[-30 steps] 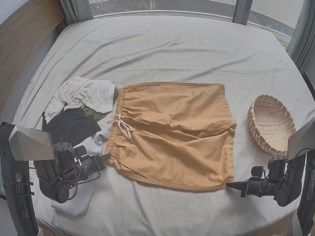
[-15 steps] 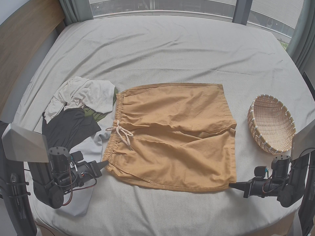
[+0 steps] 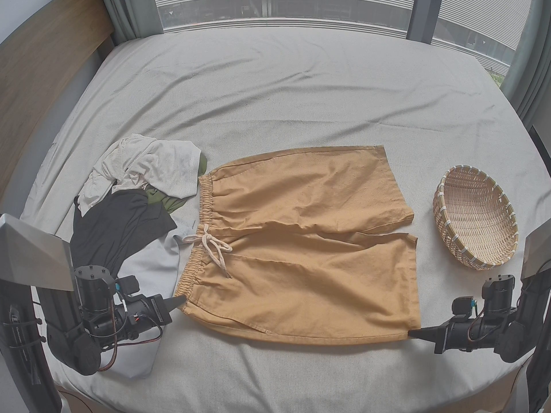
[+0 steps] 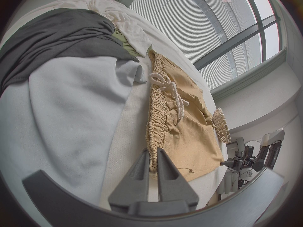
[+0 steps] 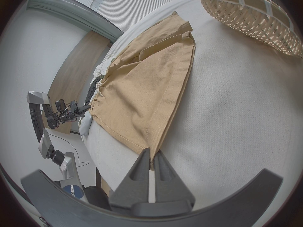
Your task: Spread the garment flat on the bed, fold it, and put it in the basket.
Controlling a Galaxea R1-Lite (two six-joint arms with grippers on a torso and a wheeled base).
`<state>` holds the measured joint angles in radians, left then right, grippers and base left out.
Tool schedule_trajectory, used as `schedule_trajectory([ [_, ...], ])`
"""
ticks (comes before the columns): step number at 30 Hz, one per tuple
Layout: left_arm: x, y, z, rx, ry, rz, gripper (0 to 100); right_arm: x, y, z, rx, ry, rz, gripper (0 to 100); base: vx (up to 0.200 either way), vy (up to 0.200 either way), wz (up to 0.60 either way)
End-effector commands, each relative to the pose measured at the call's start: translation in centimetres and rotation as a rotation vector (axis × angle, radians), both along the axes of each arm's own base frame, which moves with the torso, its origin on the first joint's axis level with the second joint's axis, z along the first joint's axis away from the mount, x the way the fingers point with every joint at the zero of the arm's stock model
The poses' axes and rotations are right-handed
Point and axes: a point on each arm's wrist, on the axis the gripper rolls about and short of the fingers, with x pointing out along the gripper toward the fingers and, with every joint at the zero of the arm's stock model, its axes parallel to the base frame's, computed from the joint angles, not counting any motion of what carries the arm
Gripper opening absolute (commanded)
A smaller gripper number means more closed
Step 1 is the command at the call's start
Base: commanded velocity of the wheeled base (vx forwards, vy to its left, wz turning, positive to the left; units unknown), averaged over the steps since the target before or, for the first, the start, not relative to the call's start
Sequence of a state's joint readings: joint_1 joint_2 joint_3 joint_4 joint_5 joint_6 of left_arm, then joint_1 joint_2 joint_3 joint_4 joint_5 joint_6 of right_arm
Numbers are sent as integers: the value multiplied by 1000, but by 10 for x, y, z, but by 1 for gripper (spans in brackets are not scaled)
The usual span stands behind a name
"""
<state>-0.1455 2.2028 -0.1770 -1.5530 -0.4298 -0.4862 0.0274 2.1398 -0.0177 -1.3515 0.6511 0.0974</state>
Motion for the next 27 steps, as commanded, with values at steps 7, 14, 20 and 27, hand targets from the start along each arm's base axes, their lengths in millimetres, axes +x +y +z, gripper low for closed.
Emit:
schedule_trajectory([
  [7, -22, 5, -7, 66, 50, -51, 0, -15, 1, 16, -16, 6, 21, 0, 0, 0, 0],
  [14, -34, 10, -9, 94, 82, -54, 0, -27, 3, 26, -27, 26, 42, 0, 0, 0, 0],
  [20, -40, 19, -10, 121, 85, -62, 0, -40, 2, 35, -39, 49, 58, 0, 0, 0, 0],
  [27, -44, 19, -10, 105, 111, -95, 0, -47, 2, 40, -40, 62, 61, 0, 0, 0, 0],
])
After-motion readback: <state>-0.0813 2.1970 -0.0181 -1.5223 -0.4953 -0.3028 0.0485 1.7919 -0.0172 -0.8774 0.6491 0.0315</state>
